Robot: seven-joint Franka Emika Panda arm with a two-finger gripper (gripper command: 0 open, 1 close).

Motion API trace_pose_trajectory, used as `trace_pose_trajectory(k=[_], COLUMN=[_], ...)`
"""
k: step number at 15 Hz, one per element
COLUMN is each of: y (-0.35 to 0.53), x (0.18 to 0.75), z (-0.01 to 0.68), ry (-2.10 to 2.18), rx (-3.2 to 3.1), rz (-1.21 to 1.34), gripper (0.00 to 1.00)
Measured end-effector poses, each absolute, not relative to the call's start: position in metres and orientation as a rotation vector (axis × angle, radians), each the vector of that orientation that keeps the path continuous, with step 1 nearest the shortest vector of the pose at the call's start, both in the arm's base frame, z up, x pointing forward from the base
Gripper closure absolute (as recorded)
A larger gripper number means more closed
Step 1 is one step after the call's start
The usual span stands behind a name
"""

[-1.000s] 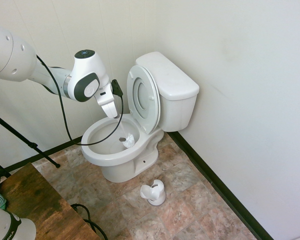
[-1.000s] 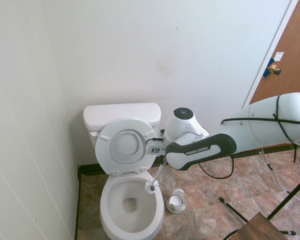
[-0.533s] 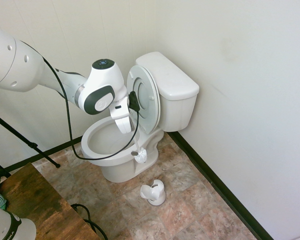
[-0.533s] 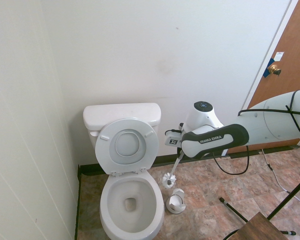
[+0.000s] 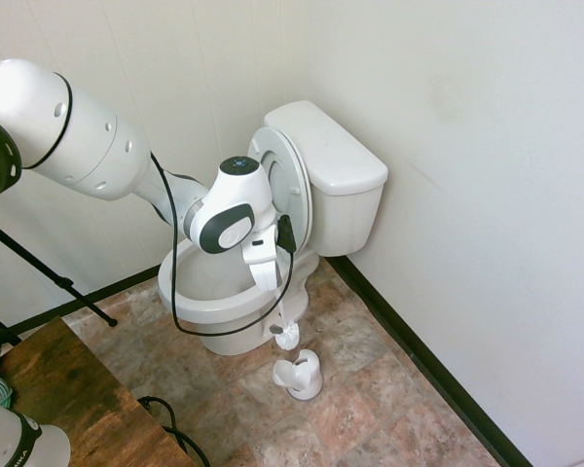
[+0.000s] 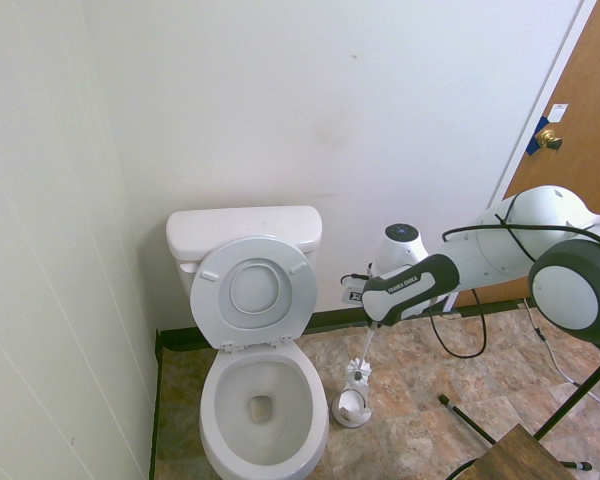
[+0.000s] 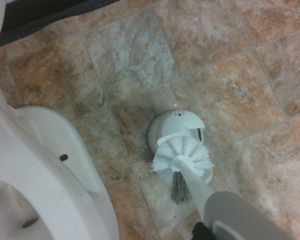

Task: Clean the toilet

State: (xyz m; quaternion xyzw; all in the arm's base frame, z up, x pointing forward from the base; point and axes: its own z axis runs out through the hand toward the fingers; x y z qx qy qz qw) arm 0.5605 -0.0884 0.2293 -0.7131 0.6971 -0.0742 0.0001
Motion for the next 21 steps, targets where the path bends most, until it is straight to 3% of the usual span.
trace_pose_trajectory(k=[10,21], y=[-0.117,-0.130], x=[0.567,0.617], z=[0.142,0.063], ry=[2.273,2.314], rx=[-2.244,-2.255], rz=[-0.142,-0.056], gripper=[1.00,1.00])
